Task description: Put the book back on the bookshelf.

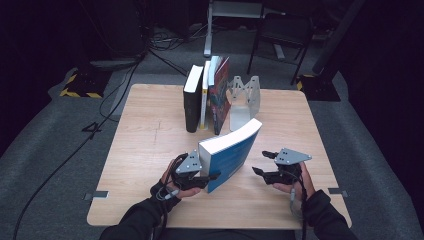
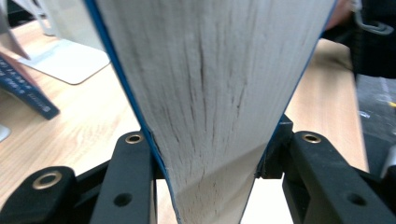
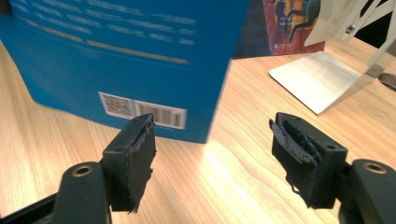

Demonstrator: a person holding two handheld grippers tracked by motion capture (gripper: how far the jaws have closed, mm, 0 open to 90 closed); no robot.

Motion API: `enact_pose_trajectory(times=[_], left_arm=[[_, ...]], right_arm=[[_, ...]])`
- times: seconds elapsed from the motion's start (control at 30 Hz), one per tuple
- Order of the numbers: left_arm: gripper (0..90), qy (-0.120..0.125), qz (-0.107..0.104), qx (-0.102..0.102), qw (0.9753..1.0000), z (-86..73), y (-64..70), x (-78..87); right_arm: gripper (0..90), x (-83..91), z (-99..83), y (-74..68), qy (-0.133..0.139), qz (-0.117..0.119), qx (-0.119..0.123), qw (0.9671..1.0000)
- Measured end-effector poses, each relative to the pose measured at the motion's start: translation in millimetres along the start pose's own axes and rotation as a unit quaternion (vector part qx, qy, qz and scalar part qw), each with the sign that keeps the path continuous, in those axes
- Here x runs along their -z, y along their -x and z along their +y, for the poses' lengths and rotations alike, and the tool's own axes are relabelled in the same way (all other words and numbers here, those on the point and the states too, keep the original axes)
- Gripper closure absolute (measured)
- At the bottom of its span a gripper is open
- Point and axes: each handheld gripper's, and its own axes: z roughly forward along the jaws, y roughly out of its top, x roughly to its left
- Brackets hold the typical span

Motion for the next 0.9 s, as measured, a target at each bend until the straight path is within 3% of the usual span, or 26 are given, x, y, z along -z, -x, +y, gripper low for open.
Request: enact_pose_trajectory(times=[0.13, 0.33, 0.47, 0.8, 0.9], left_arm=[[59.3, -0.007, -0.024, -0.007, 0.9997, -4.7, -1.7, 11.4], [59.2, -0.018, -0.035, -0.012, 0.9992, -8.9, -4.1, 24.5], [59.1, -0.021, -0.040, -0.011, 0.9989, -10.0, -4.6, 27.5], [56.7, -0.017, -0.032, -0.014, 0.9993, -13.2, -0.5, 28.7], [55.8, -0.024, -0.023, -0.018, 0.9993, -15.6, 4.2, 29.7]], right_arm=[[30.0, 4.3, -1.7, -4.7, -0.001, 0.022, 0.016, 0.9996], [29.9, -2.5, 6.8, -14.7, 0.006, 0.047, 0.032, 0.9984], [29.8, -12.6, 12.0, -18.0, 0.010, 0.063, 0.030, 0.9975], [29.7, -35.8, 21.7, -21.1, 0.017, 0.101, 0.040, 0.9939], [27.3, -43.3, 23.3, -17.2, 0.023, 0.118, 0.031, 0.9922]])
